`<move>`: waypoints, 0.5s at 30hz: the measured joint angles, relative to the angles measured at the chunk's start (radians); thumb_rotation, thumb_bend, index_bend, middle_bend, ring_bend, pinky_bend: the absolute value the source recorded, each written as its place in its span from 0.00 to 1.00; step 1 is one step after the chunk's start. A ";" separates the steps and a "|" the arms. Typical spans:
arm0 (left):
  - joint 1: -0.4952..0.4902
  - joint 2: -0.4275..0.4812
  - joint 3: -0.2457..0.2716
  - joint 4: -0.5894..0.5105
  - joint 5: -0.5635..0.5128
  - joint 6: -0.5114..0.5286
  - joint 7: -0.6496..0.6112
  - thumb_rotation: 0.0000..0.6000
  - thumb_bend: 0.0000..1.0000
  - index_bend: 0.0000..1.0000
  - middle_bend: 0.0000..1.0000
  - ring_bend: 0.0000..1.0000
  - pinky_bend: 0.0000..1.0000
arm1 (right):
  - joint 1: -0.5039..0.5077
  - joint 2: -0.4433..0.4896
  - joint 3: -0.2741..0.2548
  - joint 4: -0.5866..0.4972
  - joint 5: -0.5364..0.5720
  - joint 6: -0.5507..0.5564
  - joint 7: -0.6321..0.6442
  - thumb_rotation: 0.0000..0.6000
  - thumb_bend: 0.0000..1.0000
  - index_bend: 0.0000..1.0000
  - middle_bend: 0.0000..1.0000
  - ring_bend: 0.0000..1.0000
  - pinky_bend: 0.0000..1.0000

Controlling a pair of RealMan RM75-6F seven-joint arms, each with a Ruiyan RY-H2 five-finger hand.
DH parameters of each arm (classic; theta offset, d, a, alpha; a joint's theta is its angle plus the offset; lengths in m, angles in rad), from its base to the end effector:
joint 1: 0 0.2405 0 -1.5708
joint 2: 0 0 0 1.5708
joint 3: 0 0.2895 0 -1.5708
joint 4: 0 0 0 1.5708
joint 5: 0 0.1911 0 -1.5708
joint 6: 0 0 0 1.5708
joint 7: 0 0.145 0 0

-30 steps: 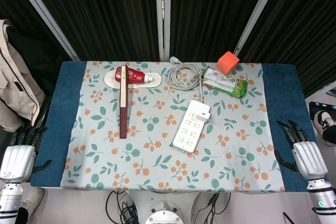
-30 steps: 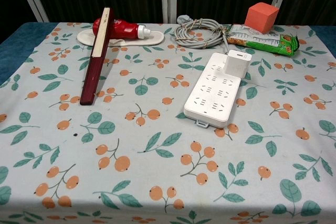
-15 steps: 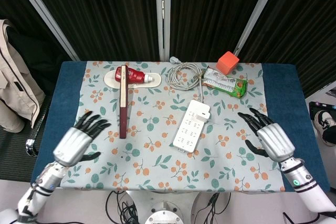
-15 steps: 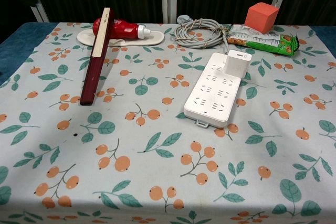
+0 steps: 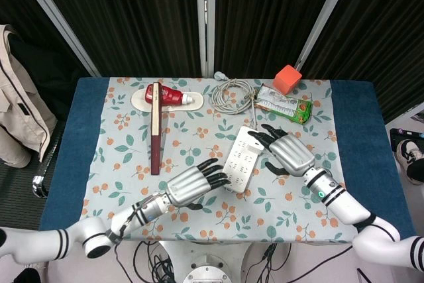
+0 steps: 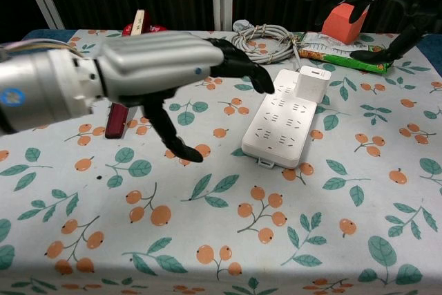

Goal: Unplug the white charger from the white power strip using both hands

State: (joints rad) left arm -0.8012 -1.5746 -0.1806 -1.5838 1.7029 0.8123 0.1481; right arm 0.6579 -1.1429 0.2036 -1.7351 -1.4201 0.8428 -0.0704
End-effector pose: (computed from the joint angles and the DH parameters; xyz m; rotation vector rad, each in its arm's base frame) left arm -0.0773 0.3023 -0.0277 -2.4045 -0.5952 -1.2372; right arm -0.1716 -0.3382 0.1123 2.0316 -0.8831 0.9828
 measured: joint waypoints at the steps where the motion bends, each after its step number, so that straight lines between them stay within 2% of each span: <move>1: -0.017 -0.024 -0.005 0.022 -0.017 -0.019 0.006 1.00 0.12 0.19 0.19 0.09 0.09 | 0.009 -0.010 0.002 0.008 0.014 -0.009 -0.013 1.00 0.33 0.01 0.19 0.04 0.24; 7: -0.103 -0.140 -0.015 0.148 -0.102 -0.108 0.040 1.00 0.12 0.18 0.18 0.09 0.09 | 0.056 -0.072 0.000 0.071 0.098 -0.058 -0.085 1.00 0.33 0.01 0.19 0.04 0.25; 15: -0.146 -0.221 0.002 0.254 -0.177 -0.126 0.060 1.00 0.12 0.17 0.18 0.09 0.09 | 0.123 -0.163 -0.012 0.183 0.206 -0.114 -0.177 1.00 0.33 0.01 0.19 0.04 0.26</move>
State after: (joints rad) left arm -0.9476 -1.7957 -0.1783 -1.3298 1.5258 0.6864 0.2078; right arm 0.7809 -1.3057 0.1917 -1.5518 -1.2141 0.7285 -0.2473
